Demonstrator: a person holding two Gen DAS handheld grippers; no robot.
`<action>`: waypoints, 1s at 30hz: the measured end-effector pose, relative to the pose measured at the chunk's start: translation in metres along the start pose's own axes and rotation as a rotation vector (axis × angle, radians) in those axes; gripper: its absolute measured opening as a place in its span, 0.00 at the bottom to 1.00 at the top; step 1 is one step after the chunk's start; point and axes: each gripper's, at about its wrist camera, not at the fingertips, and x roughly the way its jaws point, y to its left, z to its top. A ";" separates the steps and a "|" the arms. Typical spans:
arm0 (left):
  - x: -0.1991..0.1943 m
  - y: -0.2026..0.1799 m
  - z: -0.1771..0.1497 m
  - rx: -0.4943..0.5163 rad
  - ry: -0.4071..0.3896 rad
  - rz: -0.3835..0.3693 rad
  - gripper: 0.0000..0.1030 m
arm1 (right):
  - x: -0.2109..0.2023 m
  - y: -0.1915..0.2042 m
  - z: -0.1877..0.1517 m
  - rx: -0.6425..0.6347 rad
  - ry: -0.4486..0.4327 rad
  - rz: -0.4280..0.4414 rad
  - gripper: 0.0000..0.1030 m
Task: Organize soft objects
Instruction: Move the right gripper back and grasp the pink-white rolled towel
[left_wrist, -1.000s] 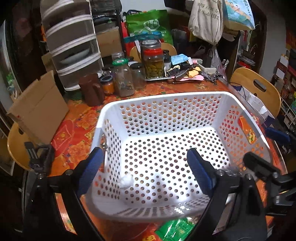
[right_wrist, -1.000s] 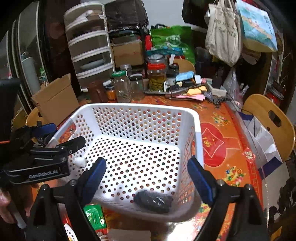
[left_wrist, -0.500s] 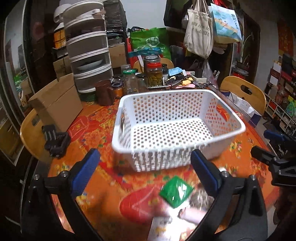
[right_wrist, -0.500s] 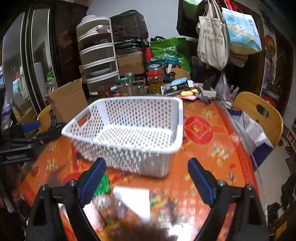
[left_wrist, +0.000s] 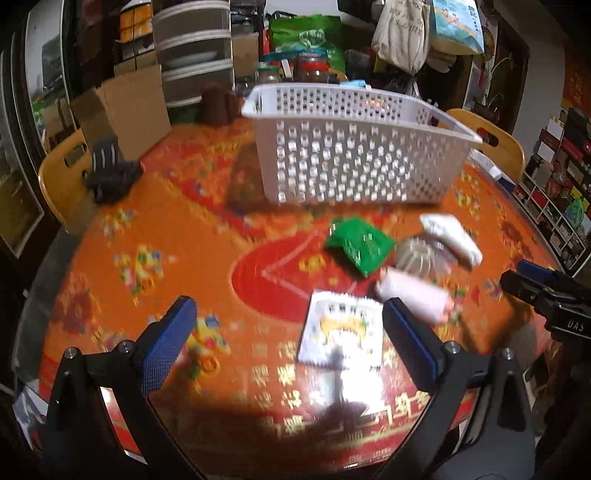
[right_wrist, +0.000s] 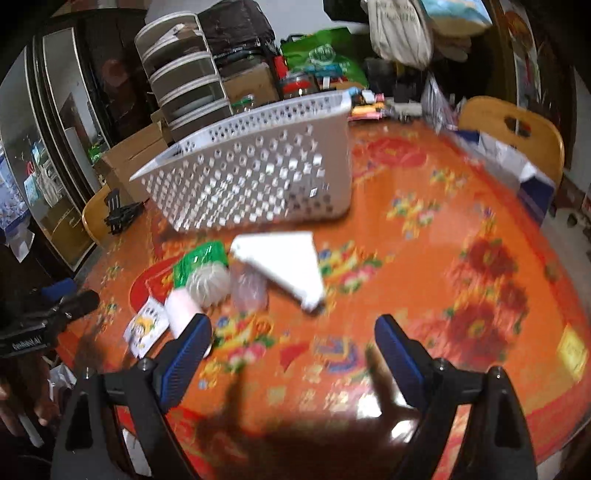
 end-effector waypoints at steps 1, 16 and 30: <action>0.004 -0.001 -0.003 -0.001 0.007 -0.006 0.97 | 0.000 0.003 -0.003 -0.002 -0.001 -0.001 0.87; 0.043 -0.013 -0.018 0.026 0.050 -0.055 0.97 | 0.036 0.076 -0.020 -0.133 0.075 0.085 0.62; 0.051 -0.009 -0.023 0.031 0.059 -0.059 0.93 | 0.058 0.090 -0.010 -0.194 0.095 0.056 0.51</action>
